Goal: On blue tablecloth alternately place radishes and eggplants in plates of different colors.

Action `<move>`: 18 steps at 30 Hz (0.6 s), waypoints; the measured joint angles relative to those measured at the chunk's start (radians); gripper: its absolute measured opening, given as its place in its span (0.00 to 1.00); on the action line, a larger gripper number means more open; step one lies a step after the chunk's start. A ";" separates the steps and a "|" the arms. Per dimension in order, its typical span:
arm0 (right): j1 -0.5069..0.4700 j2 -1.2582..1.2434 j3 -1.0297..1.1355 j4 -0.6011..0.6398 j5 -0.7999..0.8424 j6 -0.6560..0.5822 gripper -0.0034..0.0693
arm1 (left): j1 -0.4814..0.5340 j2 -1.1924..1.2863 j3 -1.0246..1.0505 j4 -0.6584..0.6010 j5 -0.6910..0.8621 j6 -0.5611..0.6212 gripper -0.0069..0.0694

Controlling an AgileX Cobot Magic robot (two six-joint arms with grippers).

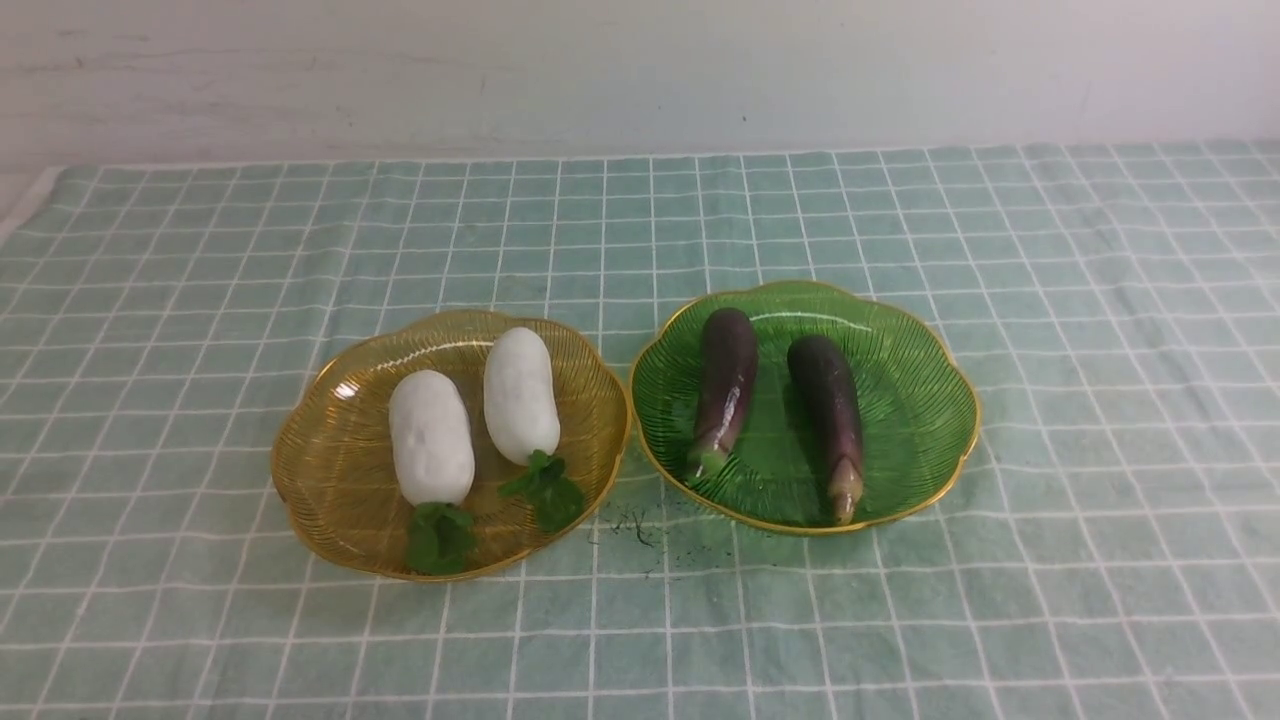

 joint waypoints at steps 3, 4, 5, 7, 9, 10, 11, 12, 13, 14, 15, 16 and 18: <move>0.000 0.000 0.000 0.000 0.000 -0.001 0.03 | 0.000 0.000 0.000 0.000 0.000 0.000 0.08; 0.000 0.000 0.000 0.000 0.000 -0.001 0.03 | 0.000 0.000 0.000 0.000 0.000 0.000 0.08; 0.000 0.000 0.000 0.000 0.000 -0.001 0.03 | 0.000 0.000 0.000 0.000 0.000 0.000 0.08; 0.000 0.000 0.000 0.000 0.000 -0.001 0.03 | 0.000 0.000 0.000 0.000 0.000 0.000 0.08; 0.000 0.000 0.000 0.000 0.000 -0.002 0.03 | 0.000 0.000 0.000 0.000 0.000 0.000 0.08; 0.000 0.000 0.000 -0.006 0.000 -0.009 0.03 | 0.000 0.000 0.000 0.000 0.000 0.000 0.08; 0.000 0.000 0.001 -0.024 0.005 -0.017 0.03 | 0.000 0.000 0.000 0.000 0.000 0.000 0.08; 0.000 0.000 0.003 -0.026 0.005 -0.019 0.03 | 0.000 0.000 0.000 0.000 0.000 0.000 0.08; 0.000 0.000 0.007 -0.039 0.011 -0.020 0.03 | 0.000 0.000 0.000 0.000 0.000 0.000 0.08; -0.005 -0.001 0.020 -0.058 0.021 -0.027 0.03 | 0.000 0.000 0.000 0.000 0.000 0.000 0.08; -0.029 -0.001 0.052 -0.092 0.042 -0.035 0.03 | 0.000 0.000 0.000 0.000 0.000 0.000 0.08; -0.051 -0.001 0.080 -0.112 0.056 -0.037 0.03 | 0.000 0.000 0.000 0.000 0.000 0.000 0.08; -0.096 -0.001 0.155 -0.139 0.082 -0.037 0.03 | 0.000 0.000 0.000 0.000 0.000 0.000 0.08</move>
